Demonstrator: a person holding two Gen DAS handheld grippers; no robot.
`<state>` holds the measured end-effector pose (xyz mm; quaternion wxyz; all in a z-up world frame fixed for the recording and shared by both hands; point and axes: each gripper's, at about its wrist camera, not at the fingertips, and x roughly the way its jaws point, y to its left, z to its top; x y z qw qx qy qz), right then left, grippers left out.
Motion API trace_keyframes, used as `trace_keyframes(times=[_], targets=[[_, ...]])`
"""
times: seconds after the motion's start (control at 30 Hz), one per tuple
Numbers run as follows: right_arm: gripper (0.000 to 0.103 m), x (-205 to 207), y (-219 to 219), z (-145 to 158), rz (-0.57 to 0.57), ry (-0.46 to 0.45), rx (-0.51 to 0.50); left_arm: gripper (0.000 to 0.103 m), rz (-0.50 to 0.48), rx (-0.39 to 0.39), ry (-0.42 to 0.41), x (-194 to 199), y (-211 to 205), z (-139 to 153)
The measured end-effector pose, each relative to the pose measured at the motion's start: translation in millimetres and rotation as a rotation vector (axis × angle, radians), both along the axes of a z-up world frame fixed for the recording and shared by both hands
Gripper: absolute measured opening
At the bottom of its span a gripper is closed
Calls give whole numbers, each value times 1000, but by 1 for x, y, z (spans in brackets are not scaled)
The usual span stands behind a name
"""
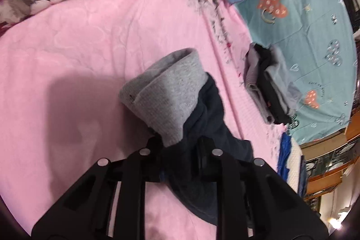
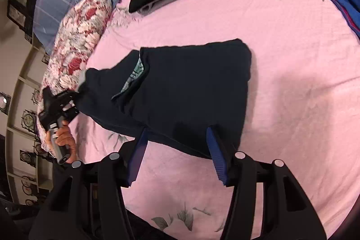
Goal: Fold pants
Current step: 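Grasp the grey cuff end with the left tool and lift it, then fold the cuff end over onto the waistband with the left tool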
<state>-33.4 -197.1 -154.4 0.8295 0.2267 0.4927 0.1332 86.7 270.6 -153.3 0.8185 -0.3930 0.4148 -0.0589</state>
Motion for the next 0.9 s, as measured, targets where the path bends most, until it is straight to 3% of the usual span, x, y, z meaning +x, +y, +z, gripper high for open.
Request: trace_keyframes(times=[0.1,0.37,0.4,0.47,0.63,0.7,0.77,0.83,0.9], targets=[[55,12,25,8,58,-3,-41,18,-5,-32,-45,-15,7,8],[54,82,124,31,251,-82,-118,18,-22,45,-92,-24,-3,21],[51,91,137,30,271,-98,-129,18,-23,57,-95,-25,-4,22],[12,110,163,22,297,-98,-180,18,-31,77,-104,-26,-6,25],[12,138,192,-21,311,39,-234,18,-61,156,-144,-29,-22,45],[11,137,193,-19,318,34,-244,18,-78,216,-177,-32,-38,61],[11,130,174,1,299,23,-155,18,-103,253,-207,-35,-53,75],[13,111,136,37,225,-97,-117,18,-150,301,-255,-38,-79,94],[26,87,94,62,129,-177,-125,18,-217,347,-300,-41,-114,110]])
